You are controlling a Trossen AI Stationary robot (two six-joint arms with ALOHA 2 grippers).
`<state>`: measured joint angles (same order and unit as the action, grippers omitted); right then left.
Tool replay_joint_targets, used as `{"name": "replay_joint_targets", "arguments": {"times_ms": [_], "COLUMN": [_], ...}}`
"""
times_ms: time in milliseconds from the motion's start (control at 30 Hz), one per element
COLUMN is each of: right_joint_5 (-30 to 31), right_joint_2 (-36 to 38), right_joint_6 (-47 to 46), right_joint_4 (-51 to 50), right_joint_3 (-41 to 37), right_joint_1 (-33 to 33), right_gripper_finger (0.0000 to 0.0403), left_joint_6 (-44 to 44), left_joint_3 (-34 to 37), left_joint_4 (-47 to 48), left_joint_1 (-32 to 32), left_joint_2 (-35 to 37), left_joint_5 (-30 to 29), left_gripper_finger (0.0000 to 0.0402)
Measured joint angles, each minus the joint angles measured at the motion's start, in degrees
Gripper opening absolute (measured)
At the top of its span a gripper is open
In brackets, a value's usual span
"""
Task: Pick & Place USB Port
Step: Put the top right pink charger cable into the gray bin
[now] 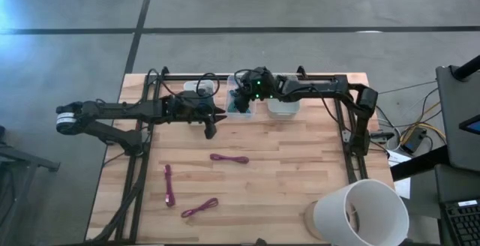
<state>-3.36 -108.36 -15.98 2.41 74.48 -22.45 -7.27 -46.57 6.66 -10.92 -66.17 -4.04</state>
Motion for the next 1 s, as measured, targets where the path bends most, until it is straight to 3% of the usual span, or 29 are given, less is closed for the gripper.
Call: {"name": "replay_joint_targets", "arguments": {"times_ms": [267,533,900,1000], "right_joint_5": [-0.17,-0.15,0.08,4.06], "right_joint_2": [0.00,2.21,2.65,0.74], "right_joint_6": [1.23,3.14,4.27,4.19], "right_joint_4": [-6.46,-17.27,-18.76,-18.55], "right_joint_3": [0.00,0.00,0.00,-0.13], "right_joint_1": [4.17,9.34,19.78,23.11], "right_gripper_finger": [0.0118,0.0104,0.0086,0.0091], "left_joint_6": [-1.93,-3.40,-5.34,-6.47], "left_joint_3": [0.00,0.00,0.00,0.00], "left_joint_4": [0.74,6.65,8.82,8.76], "left_joint_1": [2.10,8.37,17.58,18.75], "left_joint_2": [0.00,0.00,0.00,0.00], "left_joint_5": [0.22,0.23,-1.51,-3.46], "left_gripper_finger": [0.0103,0.0103,0.0103,0.0103]}}
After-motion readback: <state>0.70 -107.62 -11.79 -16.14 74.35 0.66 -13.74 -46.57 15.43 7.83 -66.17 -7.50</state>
